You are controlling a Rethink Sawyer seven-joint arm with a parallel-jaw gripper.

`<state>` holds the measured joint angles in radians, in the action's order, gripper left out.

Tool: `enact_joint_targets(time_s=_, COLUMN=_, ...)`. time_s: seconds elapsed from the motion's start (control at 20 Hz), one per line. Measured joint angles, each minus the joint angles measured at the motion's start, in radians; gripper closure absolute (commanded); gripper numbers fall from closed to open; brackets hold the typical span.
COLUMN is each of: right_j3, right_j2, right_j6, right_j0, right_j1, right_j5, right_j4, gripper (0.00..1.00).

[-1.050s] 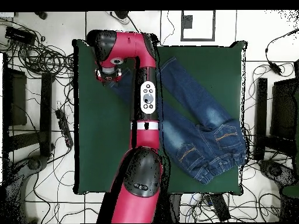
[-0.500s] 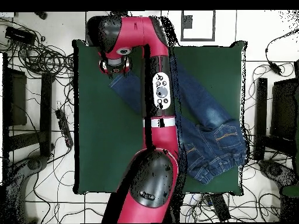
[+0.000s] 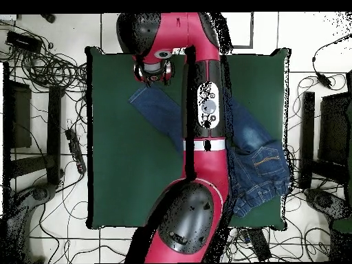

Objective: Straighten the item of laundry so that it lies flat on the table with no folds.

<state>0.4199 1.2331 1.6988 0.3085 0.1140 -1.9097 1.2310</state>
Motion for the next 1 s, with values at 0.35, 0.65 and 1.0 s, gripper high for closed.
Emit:
enact_joint_targets(time_s=0.35, right_j3=-0.023, right_j2=-0.020, right_j6=0.000, right_j0=-0.001, right_j1=-0.016, right_j5=0.012, right_j4=0.016, gripper=0.00)
enact_joint_targets(time_s=0.65, right_j3=-0.056, right_j2=-0.020, right_j6=0.000, right_j0=0.003, right_j1=-0.040, right_j5=0.012, right_j4=0.051, gripper=0.00)
enact_joint_targets(time_s=1.0, right_j3=-0.067, right_j2=-0.020, right_j6=0.000, right_j0=0.033, right_j1=-0.059, right_j5=0.019, right_j4=0.072, gripper=0.00)
